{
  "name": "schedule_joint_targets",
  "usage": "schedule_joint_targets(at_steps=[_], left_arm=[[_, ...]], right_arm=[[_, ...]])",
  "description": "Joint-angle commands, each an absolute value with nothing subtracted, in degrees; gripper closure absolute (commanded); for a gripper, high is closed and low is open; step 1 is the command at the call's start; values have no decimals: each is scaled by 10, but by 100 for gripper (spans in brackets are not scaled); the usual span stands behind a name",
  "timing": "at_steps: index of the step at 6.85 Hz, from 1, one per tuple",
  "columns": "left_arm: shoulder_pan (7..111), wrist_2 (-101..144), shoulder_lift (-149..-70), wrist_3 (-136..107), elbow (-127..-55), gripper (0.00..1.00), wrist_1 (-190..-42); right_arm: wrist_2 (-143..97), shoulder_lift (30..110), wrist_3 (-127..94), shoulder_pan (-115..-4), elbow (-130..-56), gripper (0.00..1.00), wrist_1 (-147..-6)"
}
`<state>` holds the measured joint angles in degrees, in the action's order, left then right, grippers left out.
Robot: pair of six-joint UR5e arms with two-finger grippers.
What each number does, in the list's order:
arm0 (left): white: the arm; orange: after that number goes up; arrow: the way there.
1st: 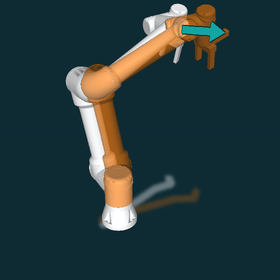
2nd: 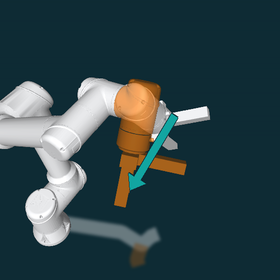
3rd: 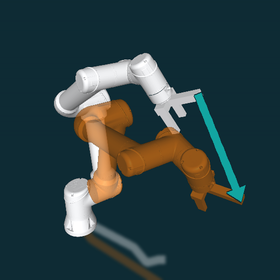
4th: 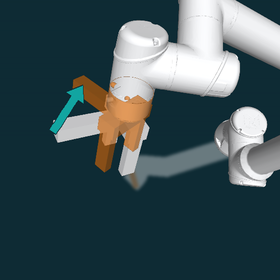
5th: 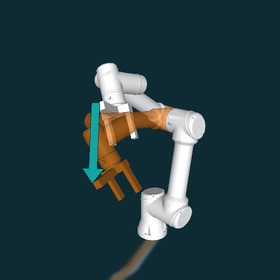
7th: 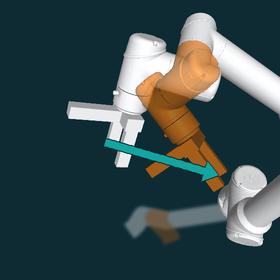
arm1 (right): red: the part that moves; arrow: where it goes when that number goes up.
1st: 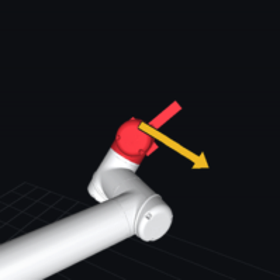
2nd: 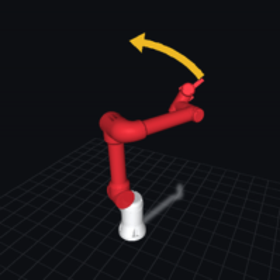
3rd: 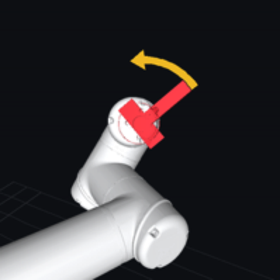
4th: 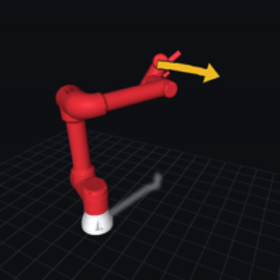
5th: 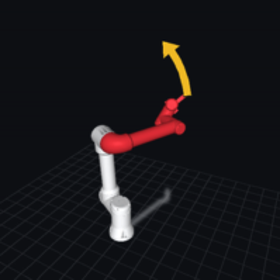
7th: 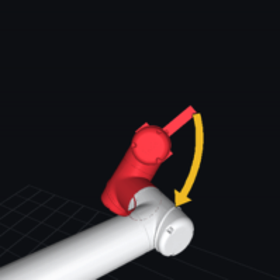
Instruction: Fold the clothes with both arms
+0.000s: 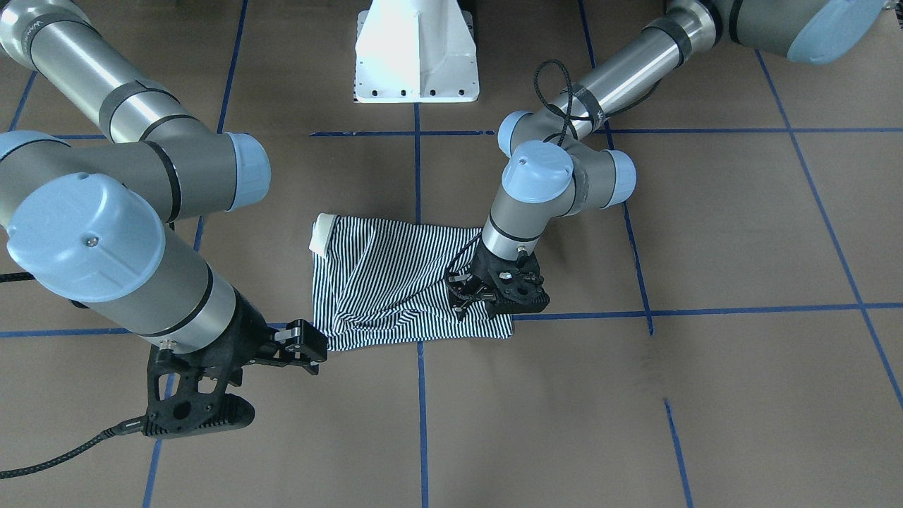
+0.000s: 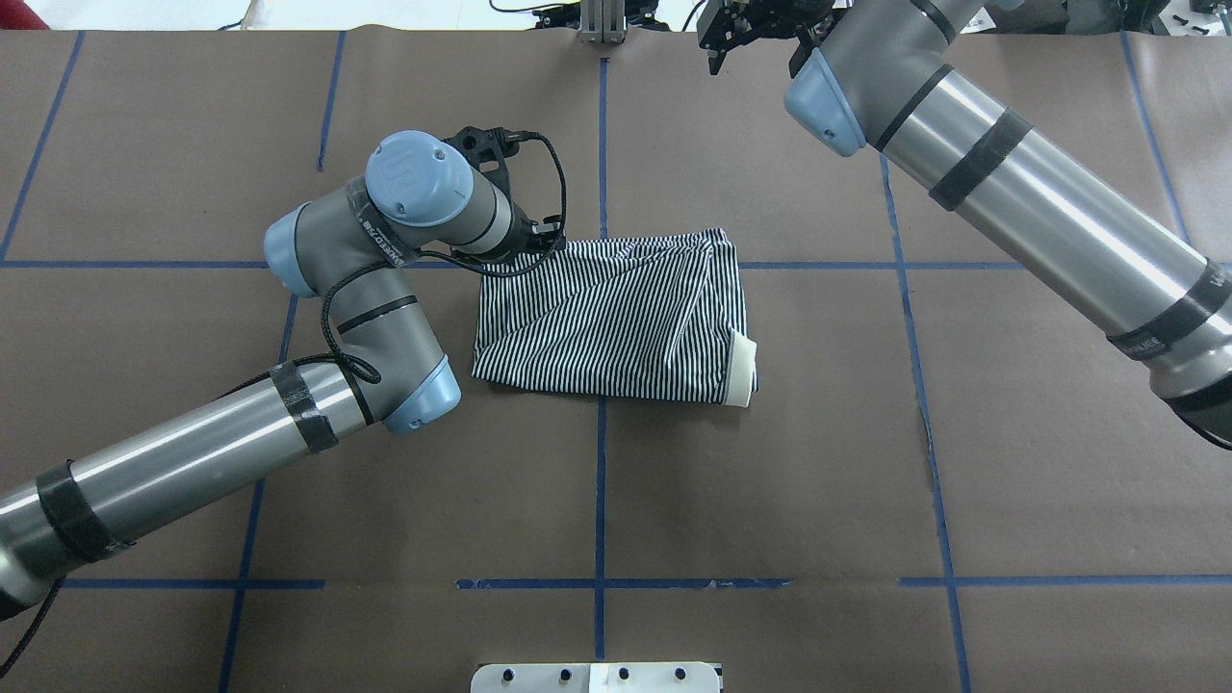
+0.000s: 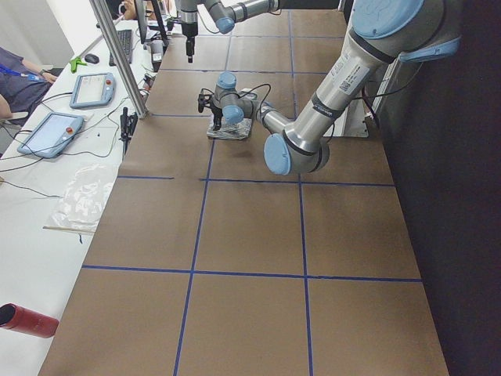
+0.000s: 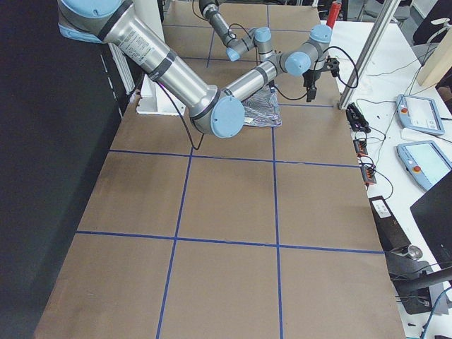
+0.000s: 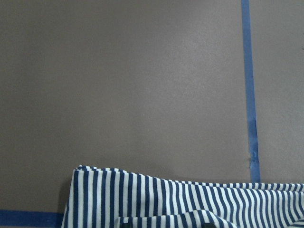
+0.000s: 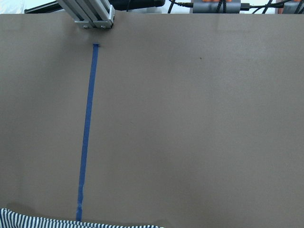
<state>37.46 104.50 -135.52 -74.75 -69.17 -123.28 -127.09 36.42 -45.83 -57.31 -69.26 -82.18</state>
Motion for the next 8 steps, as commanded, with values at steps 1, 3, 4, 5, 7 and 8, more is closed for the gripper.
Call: schedule_joint_targets(at_steps=[1,3,4,5,7,8], left_arm=[[379,1044,-1353,-747,-692,41,-1230],[378,1045,-1351,-747,-685,41,-1230],[377,1045,-1352,-747,-685,41,-1231],[376,1045,-1352,-747,-685,41,-1231],[375,1045,-1354,-748,-685,60,-1230],[375,1046,-1354,-748,-685,79,-1230]], right_arm=[[-1271,365,-458,-573,-693,0,-822],[-1271,365,-458,-573,-693,0,-822],[-1271,366,-458,-573,-693,0,-822],[-1271,366,-458,-573,-693,0,-822],[-1272,367,-458,-574,-693,0,-822],[-1271,367,-458,-574,-693,0,-822]])
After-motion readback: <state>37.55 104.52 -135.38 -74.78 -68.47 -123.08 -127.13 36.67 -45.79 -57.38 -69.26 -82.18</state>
